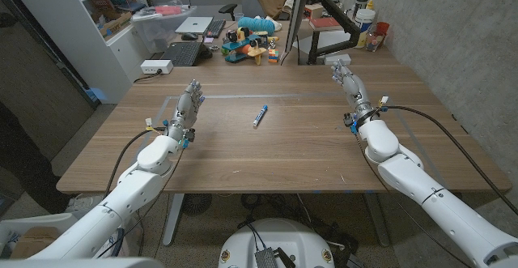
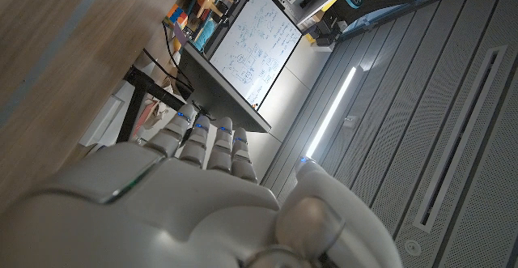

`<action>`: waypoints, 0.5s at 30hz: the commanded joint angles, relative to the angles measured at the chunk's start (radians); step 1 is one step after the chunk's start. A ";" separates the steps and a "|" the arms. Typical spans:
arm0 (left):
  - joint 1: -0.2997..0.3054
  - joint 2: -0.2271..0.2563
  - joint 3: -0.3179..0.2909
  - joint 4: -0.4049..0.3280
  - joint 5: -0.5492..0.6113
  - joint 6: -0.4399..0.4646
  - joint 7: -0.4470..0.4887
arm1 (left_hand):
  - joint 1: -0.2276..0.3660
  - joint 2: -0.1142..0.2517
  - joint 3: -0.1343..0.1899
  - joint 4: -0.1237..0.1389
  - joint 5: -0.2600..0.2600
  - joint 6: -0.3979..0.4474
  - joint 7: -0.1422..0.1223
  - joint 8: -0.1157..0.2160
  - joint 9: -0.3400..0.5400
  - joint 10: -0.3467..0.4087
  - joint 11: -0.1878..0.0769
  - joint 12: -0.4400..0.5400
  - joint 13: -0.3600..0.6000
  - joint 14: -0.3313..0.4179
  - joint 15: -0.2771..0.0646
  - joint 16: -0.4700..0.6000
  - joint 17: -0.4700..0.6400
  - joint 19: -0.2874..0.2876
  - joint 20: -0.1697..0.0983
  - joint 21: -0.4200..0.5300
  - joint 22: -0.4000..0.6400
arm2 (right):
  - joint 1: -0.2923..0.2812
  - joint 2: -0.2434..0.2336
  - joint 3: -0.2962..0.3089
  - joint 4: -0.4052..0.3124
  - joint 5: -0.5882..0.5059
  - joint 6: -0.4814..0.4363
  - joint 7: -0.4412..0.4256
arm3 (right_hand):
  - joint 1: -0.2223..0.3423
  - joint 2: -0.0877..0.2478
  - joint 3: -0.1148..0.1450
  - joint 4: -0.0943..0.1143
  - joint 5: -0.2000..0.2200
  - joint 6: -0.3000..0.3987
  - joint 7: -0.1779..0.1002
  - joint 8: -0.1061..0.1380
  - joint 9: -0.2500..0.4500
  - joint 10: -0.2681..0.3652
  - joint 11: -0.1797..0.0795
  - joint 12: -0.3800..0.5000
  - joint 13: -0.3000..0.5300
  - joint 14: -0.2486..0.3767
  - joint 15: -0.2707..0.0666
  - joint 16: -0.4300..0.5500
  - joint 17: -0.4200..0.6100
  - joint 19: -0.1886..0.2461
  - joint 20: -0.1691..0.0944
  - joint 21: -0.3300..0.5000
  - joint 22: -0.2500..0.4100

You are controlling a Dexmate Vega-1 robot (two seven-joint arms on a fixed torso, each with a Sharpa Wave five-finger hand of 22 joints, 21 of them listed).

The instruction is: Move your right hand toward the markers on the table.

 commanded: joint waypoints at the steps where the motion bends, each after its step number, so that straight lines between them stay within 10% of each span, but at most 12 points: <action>1: 0.049 0.011 -0.025 -0.040 -0.001 0.002 0.033 | 0.001 0.087 -0.002 -0.002 0.005 -0.103 0.007 0.005 0.001 -0.113 0.007 0.001 0.003 -0.108 0.005 0.001 0.003 -0.005 -0.001 0.002 0.004 | 0.015 0.004 -0.013 -0.020 -0.058 0.004 -0.017 | 0.009 -0.003 0.004 -0.006 -0.006 0.005 0.003 0.000 0.004 -0.001 0.000 0.001 0.004 -0.005 -0.004 -0.002 0.004 -0.003 -0.009 -0.005 0.004; 15: 0.060 0.008 -0.032 -0.036 0.000 -0.009 0.029 | 0.000 0.087 -0.004 -0.002 0.005 -0.103 0.007 0.004 0.001 -0.114 0.006 0.000 0.003 -0.109 0.006 0.001 0.003 -0.004 -0.002 0.002 0.004 | 0.041 0.000 -0.031 -0.048 -0.156 -0.012 -0.039 | 0.014 -0.001 0.006 -0.010 -0.005 0.002 -0.005 -0.002 0.005 -0.008 -0.005 -0.002 0.004 -0.018 -0.006 -0.004 0.004 -0.009 -0.012 -0.009 0.003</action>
